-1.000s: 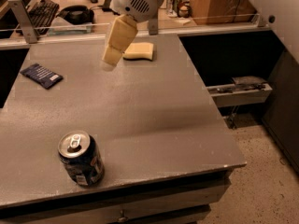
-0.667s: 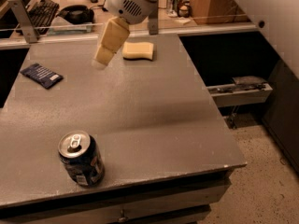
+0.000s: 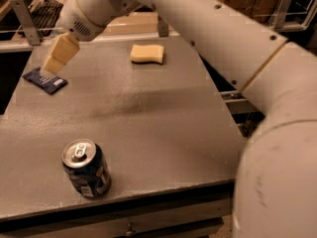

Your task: Move rxbar blueberry near sponge

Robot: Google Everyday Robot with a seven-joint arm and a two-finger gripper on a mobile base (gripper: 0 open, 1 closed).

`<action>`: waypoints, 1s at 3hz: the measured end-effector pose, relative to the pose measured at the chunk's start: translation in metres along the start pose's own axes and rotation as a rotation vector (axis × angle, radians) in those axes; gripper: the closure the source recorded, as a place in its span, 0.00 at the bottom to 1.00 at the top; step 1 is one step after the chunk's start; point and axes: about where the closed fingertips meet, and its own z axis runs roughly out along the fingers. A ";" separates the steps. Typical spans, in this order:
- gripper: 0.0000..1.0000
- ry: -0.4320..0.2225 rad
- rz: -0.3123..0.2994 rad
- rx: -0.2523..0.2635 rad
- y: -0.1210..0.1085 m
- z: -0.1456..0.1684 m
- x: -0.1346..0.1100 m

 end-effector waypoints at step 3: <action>0.00 -0.004 0.144 -0.019 -0.002 0.147 0.020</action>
Offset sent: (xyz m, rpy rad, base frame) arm 0.0310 0.1222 -0.1140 0.0111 0.1393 -0.0753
